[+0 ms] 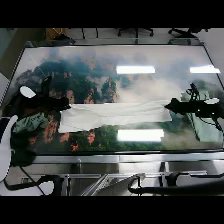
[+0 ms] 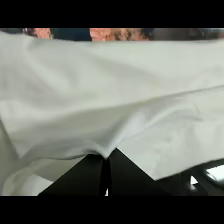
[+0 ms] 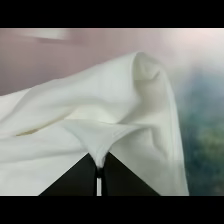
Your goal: Fold the shirts.
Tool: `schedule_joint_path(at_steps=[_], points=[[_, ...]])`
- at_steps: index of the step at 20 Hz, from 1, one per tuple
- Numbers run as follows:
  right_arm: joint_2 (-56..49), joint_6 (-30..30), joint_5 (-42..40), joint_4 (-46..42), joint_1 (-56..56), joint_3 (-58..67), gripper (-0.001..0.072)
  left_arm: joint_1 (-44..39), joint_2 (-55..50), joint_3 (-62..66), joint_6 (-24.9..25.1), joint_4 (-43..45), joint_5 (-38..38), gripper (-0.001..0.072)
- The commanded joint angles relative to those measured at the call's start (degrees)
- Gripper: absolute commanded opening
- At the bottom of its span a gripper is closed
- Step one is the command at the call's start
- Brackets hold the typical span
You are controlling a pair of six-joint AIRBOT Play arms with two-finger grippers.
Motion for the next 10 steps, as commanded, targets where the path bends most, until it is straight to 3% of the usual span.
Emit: schedule_joint_path(at_steps=[1,2,3,5,7,10], points=[[-3.4,-4.0,-3.8,0.9,0.7,0.6,0.0069,-0.5,-10.0,6.3,0.5,0.1,0.5,0.0347],[-2.7,-4.8,-2.4,0.5,0.1,2.0,0.0272,-0.5,-11.5,8.9,0.4,-0.2,-1.4,0.0692],[-1.7,-4.9,0.0,-1.0,-0.8,4.0,0.0425,-0.5,-12.2,11.3,0.4,-0.2,-3.8,0.0692],[-0.3,-4.1,1.7,-6.4,-2.6,7.3,0.0634,-0.5,-12.4,16.1,0.5,-0.2,-9.1,0.0691],[-1.3,-1.2,1.9,-8.8,-4.0,8.7,0.0654,-0.8,-12.3,20.3,0.5,-0.3,-14.0,0.0692],[-5.9,-1.5,5.6,-6.0,-3.6,8.7,0.0654,-2.2,-12.3,23.4,1.0,-0.2,-18.4,0.0691]])
